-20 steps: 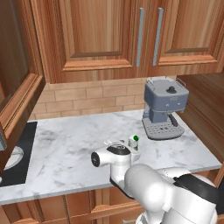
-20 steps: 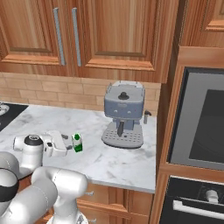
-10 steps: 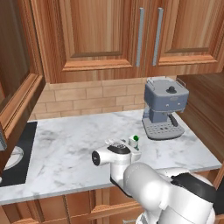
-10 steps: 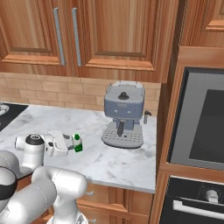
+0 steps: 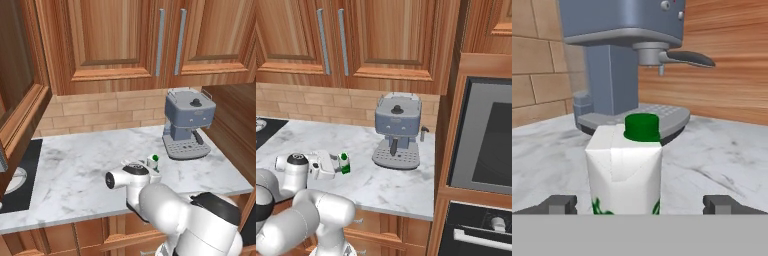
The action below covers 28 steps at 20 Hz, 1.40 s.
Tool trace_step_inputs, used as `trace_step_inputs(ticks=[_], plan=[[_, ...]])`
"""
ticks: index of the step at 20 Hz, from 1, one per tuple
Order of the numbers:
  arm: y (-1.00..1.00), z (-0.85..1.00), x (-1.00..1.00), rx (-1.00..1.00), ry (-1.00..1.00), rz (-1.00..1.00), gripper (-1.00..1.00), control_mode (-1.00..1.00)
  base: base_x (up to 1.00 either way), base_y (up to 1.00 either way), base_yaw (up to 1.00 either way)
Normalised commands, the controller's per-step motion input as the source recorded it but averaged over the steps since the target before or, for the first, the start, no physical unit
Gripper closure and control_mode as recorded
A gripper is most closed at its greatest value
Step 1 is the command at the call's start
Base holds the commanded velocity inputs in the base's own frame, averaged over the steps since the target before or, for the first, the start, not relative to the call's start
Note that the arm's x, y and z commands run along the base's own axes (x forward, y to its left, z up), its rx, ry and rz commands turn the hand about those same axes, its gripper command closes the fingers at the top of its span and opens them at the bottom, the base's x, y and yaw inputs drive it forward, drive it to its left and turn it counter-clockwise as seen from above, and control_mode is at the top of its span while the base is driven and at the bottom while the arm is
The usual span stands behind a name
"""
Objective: Sort all alcoholic drinks to one cabinet, and non-alcoholic drinks to the other.
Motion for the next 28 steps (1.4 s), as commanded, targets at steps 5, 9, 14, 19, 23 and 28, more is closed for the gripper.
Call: trace_step_inputs(ticks=[5,9,14,19,23,28], plan=[[-0.17,-0.12,0.02,0.0,0.0,0.0,-1.0,-1.0,0.0,0.0,0.0],[-0.12,-0.13,0.11,0.0,0.0,0.0,-1.0,-1.0,0.0,0.0,0.0],[-0.1,-0.04,0.18,0.0,0.0,0.0,-1.0,-1.0,0.0,0.0,0.0],[-0.11,-0.04,0.17,0.0,0.0,0.0,-1.0,-1.0,0.0,0.0,0.0],[-0.12,-0.09,0.09,0.0,0.0,0.0,1.0,-1.0,0.0,0.0,0.0],[-0.07,-0.12,0.06,0.0,0.0,0.0,1.0,-1.0,0.0,0.0,0.0]])
